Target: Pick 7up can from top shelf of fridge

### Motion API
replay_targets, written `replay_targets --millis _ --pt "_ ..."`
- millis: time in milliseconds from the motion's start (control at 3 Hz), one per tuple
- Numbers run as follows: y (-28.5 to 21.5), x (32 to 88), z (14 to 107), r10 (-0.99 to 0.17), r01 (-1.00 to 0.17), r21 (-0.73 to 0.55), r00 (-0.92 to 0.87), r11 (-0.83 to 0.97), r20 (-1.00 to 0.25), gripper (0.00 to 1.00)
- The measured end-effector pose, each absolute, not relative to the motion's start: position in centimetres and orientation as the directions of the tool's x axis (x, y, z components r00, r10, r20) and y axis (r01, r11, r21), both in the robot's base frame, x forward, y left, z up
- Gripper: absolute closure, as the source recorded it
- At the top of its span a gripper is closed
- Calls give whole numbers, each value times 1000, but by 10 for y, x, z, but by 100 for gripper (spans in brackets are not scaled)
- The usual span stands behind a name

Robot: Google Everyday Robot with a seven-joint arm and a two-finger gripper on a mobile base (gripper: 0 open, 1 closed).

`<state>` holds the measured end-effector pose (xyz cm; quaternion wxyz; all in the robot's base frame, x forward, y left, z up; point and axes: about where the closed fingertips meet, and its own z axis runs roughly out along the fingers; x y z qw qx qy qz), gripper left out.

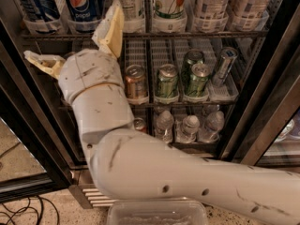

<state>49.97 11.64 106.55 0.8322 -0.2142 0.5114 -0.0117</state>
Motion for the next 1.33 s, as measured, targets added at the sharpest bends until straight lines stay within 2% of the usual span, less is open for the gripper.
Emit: replay_targets --millis 333,667,1000,1333 --pt "103 500 1077 -398 7 -447 468 894 -789 3" --pt "81 503 1079 -439 153 -416 432 897 -788 12" --pt "53 506 1072 -393 255 -311 407 916 -824 14" --pt "29 512 1063 -301 312 -176 419 934 -857 19"
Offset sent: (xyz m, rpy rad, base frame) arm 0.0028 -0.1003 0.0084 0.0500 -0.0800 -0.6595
